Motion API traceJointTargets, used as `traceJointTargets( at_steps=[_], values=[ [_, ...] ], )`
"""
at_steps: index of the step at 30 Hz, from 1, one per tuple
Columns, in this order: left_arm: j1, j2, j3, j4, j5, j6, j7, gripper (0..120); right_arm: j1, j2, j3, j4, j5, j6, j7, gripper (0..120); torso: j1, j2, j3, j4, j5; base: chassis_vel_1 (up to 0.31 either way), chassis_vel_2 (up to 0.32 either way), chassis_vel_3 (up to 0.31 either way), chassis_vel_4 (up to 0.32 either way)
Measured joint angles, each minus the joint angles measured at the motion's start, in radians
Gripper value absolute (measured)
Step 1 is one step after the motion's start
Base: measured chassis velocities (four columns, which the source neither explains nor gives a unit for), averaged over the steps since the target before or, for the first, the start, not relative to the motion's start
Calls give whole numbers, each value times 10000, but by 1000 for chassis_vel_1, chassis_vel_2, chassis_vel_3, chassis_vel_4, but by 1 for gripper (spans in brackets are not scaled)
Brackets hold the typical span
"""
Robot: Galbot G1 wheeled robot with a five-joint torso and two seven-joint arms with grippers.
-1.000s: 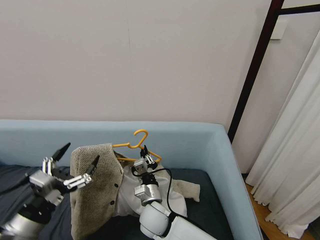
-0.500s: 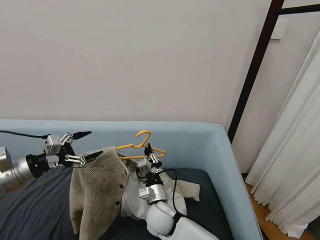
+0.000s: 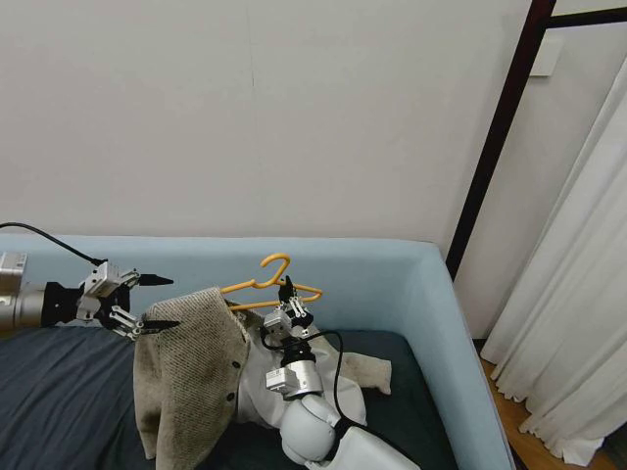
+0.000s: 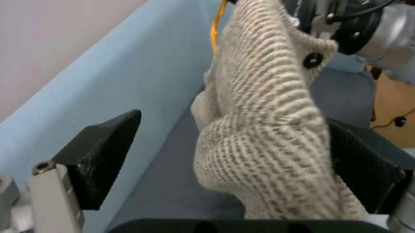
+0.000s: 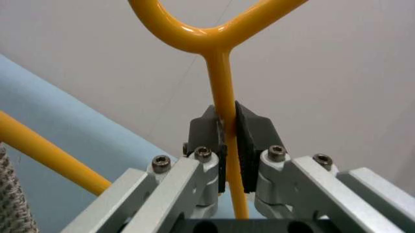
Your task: Pick up the clothes from the sofa and hang them on the clothes hanger.
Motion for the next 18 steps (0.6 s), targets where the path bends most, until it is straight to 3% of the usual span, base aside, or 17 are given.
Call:
traceJointTargets(
  at_steps=[14,18],
  values=[
    [267,-92,260,-695,-961,333,-463,94,-175,102,-12,-15,-365,-9,-1,5,0,1,0,-1,2,0,0,0,0],
    [362,-93,349,-794,-1020,390,-806,85,-239,44,89,77,-735,92,-17,5,0,1,0,-1,2,0,0,0,0]
  ],
)
